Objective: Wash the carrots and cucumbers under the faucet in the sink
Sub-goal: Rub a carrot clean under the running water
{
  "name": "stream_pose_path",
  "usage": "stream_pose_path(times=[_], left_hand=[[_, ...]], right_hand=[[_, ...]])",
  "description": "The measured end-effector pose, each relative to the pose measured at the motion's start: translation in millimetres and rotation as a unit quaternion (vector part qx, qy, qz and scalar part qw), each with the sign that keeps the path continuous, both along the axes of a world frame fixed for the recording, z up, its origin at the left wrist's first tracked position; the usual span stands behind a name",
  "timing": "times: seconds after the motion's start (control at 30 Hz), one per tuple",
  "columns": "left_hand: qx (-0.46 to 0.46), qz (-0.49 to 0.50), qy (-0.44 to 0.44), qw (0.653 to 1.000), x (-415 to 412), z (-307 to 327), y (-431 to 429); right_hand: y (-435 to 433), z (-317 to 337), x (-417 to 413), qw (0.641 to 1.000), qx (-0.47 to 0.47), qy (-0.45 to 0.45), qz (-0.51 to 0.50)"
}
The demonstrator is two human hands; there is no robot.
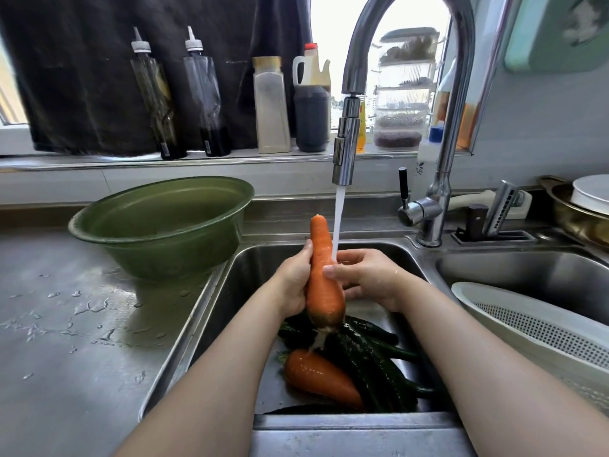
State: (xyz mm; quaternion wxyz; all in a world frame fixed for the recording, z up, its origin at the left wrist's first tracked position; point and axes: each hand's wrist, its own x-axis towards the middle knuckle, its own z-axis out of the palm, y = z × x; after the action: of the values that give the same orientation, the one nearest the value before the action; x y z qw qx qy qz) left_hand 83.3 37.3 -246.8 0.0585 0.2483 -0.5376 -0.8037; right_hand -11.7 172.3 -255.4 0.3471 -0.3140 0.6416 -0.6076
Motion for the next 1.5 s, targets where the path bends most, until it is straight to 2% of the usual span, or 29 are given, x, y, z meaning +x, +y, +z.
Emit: stream_pose_path(times=[0.1,0.33,0.47,0.7,1.33,1.5], left_hand=[[0.009,-0.041,0.02,0.999,2.0,3.1,-2.5],[0.022,-0.046,0.079,0.996,-0.2,-2.2,-2.7],[-0.001,-0.033,0.099,0.995,-2.3,-4.1,1.8],[-0.038,-0.018,0.082,0.996,-2.2,-5.6,-2.6],[-0.064,-0.019,0.067,0.996,0.6,-2.1,-5.0],[-0.073,-0.019,0.062,0.995,2.3,-0.1,-5.0]], right_hand=[[-2.6,0.6,-1.4,0.998,-0.012,0.041,-0.057],[-2.8,2.3,1.8,0.996,-0.023,0.016,-0.084],[-5.1,5.4,5.5,0.994,-0.011,0.011,-0.106],[-4.0,6.8,7.0,0.999,-0.003,-0.009,-0.038],[-5.1,12.1,15.8,0.997,0.017,-0.039,-0.058],[-3.0,14.3,16.5,0.998,0.01,-0.045,-0.036]])
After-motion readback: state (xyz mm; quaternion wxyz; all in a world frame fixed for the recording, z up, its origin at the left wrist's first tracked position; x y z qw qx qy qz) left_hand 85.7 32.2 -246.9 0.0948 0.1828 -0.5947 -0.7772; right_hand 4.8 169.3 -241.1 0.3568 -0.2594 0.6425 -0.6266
